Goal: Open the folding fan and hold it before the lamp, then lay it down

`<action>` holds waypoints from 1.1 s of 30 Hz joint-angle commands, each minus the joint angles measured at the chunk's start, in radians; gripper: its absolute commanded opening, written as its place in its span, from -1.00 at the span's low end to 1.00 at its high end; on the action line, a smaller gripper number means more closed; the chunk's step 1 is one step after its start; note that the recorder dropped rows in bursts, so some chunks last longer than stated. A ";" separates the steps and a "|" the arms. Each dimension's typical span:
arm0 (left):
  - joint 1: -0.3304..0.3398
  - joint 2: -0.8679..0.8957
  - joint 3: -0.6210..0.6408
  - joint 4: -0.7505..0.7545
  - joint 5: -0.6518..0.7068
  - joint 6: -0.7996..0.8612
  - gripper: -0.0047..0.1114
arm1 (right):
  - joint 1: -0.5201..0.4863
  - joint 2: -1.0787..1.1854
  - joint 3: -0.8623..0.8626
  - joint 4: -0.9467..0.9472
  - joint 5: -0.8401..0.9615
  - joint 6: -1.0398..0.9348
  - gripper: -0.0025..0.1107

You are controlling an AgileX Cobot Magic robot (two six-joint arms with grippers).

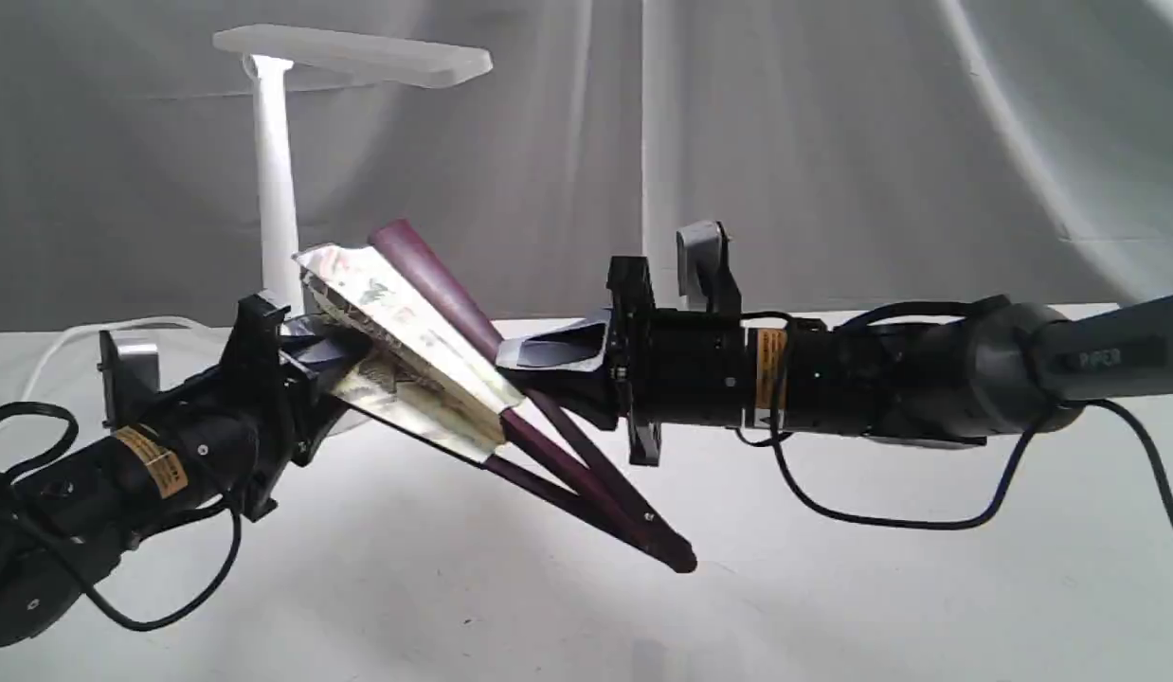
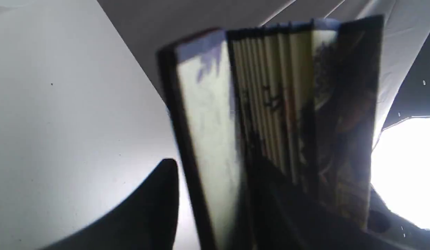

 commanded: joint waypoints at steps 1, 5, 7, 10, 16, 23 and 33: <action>-0.004 0.000 -0.003 0.031 0.001 0.008 -0.48 | 0.000 -0.017 0.001 0.012 -0.023 -0.007 -0.96; -0.004 0.000 -0.003 0.057 0.001 0.008 -0.78 | 0.000 -0.017 0.001 0.012 -0.023 -0.007 -0.96; -0.004 0.000 -0.003 0.057 0.001 0.008 -0.91 | 0.000 -0.017 0.001 0.012 -0.023 -0.007 -0.96; -0.004 0.000 -0.003 0.057 0.001 0.010 -0.92 | 0.000 -0.017 0.001 0.012 -0.023 -0.007 -0.96; -0.004 0.000 -0.003 0.076 0.001 0.010 -0.92 | 0.000 -0.017 0.001 -0.002 -0.023 -0.007 -0.96; -0.004 0.000 -0.003 0.136 0.011 0.006 -0.92 | 0.000 -0.017 0.001 -0.064 -0.023 -0.007 -0.81; -0.004 0.000 -0.003 0.241 0.013 -0.022 -0.92 | -0.002 -0.017 0.001 -0.057 -0.011 -0.007 -0.26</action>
